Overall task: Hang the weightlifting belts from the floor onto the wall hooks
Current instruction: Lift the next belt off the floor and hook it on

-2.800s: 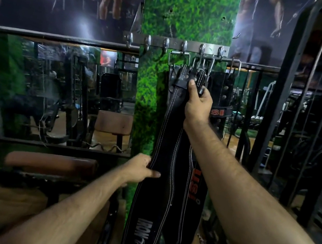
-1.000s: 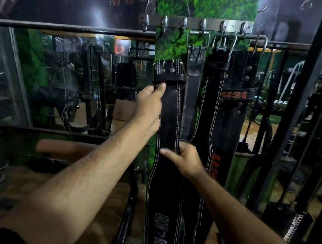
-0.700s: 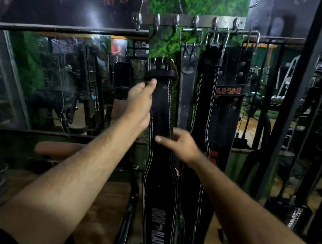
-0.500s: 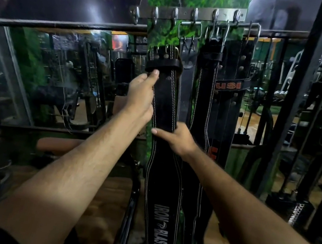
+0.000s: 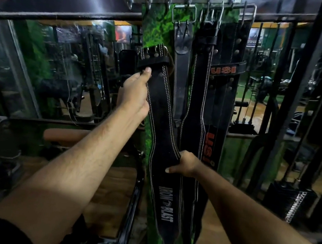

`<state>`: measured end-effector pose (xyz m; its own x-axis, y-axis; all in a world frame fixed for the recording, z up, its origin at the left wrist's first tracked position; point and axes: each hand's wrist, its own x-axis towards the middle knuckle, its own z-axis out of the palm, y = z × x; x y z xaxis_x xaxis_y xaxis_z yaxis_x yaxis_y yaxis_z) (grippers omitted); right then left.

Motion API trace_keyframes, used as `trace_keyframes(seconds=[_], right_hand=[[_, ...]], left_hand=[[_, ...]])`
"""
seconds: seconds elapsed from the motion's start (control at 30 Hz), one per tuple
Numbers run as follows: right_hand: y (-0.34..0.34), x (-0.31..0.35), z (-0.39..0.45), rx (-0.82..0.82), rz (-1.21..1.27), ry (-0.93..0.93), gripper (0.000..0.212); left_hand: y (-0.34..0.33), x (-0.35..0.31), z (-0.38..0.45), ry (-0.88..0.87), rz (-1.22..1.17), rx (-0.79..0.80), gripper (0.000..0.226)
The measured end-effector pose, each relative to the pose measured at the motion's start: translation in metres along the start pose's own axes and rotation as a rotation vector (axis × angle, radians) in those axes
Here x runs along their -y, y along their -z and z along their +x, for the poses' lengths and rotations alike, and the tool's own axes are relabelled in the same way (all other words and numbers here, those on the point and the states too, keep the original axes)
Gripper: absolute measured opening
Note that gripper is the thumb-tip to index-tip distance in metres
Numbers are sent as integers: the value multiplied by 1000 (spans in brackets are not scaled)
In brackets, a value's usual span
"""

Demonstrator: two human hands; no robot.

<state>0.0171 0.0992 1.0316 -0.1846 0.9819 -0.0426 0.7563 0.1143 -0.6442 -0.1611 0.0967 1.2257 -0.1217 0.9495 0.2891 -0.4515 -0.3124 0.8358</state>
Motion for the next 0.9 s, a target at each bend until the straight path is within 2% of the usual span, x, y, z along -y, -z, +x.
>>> trace_keyframes(seconds=[0.07, 0.1, 0.17, 0.3, 0.43, 0.5, 0.63, 0.8, 0.9], right_hand=[[13, 10, -5, 87, -34, -16, 34], [22, 16, -8, 116, 42, 6, 24], [41, 33, -15, 110, 319, 102, 13], [77, 74, -21, 2, 882, 230, 23], [99, 114, -21, -101, 1173, 259, 26], [108, 130, -23, -133, 1166, 265, 21], [119, 148, -20, -235, 1008, 256, 33], [112, 157, -7, -336, 825, 101, 54], [105, 164, 4, -399, 795, 191, 46]], left_hand=[[1, -4, 3, -14, 31, -6, 19], [1, -5, 3, -23, 58, 2, 10], [4, -6, 4, -39, 98, 27, 8], [5, -2, -2, -99, 201, 64, 13], [7, 0, -7, -140, 341, 97, 22], [11, 1, -11, -141, 385, 103, 21], [22, 6, -12, -168, 467, 162, 20], [44, 12, 7, -202, 534, 214, 26], [52, 11, 23, -194, 530, 257, 31]])
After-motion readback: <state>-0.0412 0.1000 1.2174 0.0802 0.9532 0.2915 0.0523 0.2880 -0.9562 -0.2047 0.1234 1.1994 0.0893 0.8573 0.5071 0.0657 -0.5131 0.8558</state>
